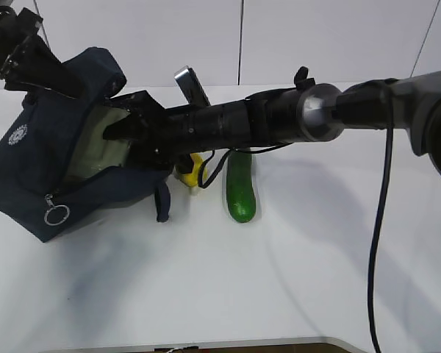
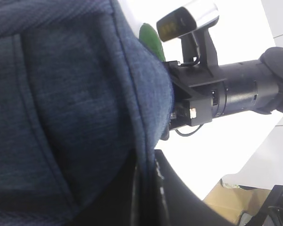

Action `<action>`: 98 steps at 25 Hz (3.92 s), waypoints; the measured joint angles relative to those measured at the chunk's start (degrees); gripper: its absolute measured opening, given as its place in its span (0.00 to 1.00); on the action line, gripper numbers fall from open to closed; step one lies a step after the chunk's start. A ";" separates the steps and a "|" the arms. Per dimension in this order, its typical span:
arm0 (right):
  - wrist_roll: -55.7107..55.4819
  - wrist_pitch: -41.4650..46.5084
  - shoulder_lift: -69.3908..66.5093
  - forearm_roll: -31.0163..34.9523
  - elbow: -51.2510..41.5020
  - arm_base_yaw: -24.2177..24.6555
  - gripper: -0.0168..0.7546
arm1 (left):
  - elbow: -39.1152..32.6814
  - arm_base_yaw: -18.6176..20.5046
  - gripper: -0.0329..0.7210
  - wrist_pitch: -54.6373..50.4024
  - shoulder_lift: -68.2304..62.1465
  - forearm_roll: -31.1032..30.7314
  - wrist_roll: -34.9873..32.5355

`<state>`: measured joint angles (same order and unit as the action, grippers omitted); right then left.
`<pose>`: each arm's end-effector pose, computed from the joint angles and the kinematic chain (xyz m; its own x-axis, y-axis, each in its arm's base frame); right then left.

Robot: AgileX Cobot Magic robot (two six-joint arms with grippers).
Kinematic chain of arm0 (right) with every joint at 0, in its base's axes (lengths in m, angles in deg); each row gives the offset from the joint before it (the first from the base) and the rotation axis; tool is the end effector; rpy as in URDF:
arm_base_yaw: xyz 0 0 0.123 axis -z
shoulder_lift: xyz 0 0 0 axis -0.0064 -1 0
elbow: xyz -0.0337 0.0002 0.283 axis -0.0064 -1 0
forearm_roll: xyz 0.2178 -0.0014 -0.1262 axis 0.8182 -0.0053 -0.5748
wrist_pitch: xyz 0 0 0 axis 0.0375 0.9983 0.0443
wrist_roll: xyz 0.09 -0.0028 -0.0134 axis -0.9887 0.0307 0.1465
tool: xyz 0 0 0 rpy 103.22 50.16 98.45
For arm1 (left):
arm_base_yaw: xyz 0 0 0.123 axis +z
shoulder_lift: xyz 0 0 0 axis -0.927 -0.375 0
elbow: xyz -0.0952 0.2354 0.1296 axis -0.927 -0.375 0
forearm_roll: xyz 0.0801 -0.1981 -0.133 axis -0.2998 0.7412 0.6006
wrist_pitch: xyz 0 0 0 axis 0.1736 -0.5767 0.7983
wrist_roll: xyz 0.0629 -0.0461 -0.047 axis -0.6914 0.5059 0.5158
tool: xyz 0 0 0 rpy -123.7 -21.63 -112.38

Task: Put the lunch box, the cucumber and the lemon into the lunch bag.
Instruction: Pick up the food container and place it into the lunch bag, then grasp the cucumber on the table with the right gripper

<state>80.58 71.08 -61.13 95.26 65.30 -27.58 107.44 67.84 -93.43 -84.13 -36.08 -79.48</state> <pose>0.4323 0.2932 0.1537 -0.9423 0.2005 -0.2680 -0.1904 0.3375 0.9219 0.3744 -0.0656 0.2913 -0.8983 0.0849 -0.4310 0.3624 0.6979 -0.6177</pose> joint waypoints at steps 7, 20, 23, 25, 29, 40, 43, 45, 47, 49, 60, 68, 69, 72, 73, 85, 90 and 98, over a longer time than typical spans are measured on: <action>-0.21 3.45 0.00 1.01 0.56 0.00 0.59 | 0.00 0.00 0.03 0.20 0.00 -0.19 0.00; 4.30 12.56 0.00 0.46 0.56 0.99 0.59 | 0.00 0.00 0.03 0.25 0.00 -0.32 0.00; 4.30 13.48 0.67 -2.43 0.56 1.80 0.59 | 0.00 0.00 0.03 0.25 0.00 -0.32 0.00; 4.30 13.48 1.83 -5.84 0.56 2.03 0.59 | 0.00 0.00 0.03 0.25 0.00 -0.32 0.00; 3.89 13.38 5.07 -11.82 0.56 2.26 0.59 | 0.00 0.00 0.03 0.25 0.00 -0.12 0.00; -5.21 12.19 13.49 -36.28 0.56 2.26 0.60 | 0.00 0.18 0.03 -0.48 0.00 -0.11 0.00; -9.52 11.98 16.12 -44.40 0.56 2.26 0.60 | 0.00 0.18 0.03 -0.58 0.00 -0.20 0.00; -13.81 11.98 17.76 -50.78 0.56 2.26 0.60 | 0.00 0.18 0.03 -0.61 0.00 -0.20 0.00; -18.58 11.98 19.52 -58.26 0.56 2.26 0.60 | 0.00 0.18 0.03 -1.09 0.00 -0.20 0.00; -23.42 12.37 20.96 -65.89 0.56 2.26 0.60 | 0.00 0.18 0.03 -1.51 0.00 -0.43 0.00; -42.73 18.09 22.95 -87.43 0.56 2.26 0.60 | 0.00 0.23 0.03 -1.76 0.00 -0.43 0.00; -45.99 15.01 22.95 -89.49 0.56 2.26 0.60 | 0.00 0.23 0.03 -1.76 0.00 -0.43 0.00; -46.17 14.11 22.95 -89.58 0.56 2.26 0.60 | 0.00 0.23 0.03 -1.76 0.00 -0.43 0.00; -46.90 12.00 22.02 -89.58 0.56 2.26 0.60 | 0.00 0.23 0.03 -1.76 0.00 -0.43 0.00; -47.14 11.56 21.50 -89.58 0.56 2.26 0.60 | 0.00 0.23 0.03 -1.76 0.00 -0.43 0.00; -50.90 7.00 15.07 -93.32 0.70 2.26 0.71 | 0.00 0.23 0.03 -1.96 0.00 -0.43 0.00; -53.28 4.76 13.34 -94.15 0.84 2.26 0.71 | 0.00 0.23 0.03 -1.96 0.00 -0.43 0.00; -53.95 4.27 10.19 -94.15 1.11 2.26 0.71 | 0.00 0.23 0.03 -1.96 0.00 -0.43 0.00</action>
<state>26.62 75.35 -50.94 1.11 66.41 -25.32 107.44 68.07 -95.38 -84.13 -36.51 -79.48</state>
